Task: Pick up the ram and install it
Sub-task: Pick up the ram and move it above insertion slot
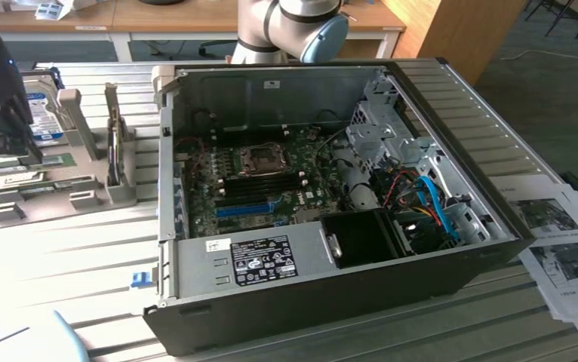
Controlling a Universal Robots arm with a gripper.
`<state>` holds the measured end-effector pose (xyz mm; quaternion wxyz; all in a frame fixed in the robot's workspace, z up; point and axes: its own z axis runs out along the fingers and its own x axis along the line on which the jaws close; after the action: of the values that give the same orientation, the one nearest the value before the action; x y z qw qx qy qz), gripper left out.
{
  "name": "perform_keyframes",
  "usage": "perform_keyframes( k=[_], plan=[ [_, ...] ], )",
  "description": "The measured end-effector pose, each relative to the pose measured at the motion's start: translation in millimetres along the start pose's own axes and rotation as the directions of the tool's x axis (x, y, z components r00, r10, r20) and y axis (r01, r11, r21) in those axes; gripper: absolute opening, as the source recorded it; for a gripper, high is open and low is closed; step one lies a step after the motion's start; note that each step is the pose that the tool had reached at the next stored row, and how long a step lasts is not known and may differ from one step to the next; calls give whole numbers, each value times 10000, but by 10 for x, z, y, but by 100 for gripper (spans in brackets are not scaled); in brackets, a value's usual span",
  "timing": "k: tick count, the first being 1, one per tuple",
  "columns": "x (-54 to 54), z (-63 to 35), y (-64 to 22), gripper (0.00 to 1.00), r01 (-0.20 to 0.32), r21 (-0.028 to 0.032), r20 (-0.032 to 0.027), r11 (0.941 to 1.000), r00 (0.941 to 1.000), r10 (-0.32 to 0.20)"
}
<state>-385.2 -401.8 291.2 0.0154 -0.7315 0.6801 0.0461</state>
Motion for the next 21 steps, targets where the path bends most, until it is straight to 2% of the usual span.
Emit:
perform_keyframes(
  k=[21],
  plan=[
    [-30,-352,-9,11,-3,-26,-17,10000,10000,3]
  ],
)
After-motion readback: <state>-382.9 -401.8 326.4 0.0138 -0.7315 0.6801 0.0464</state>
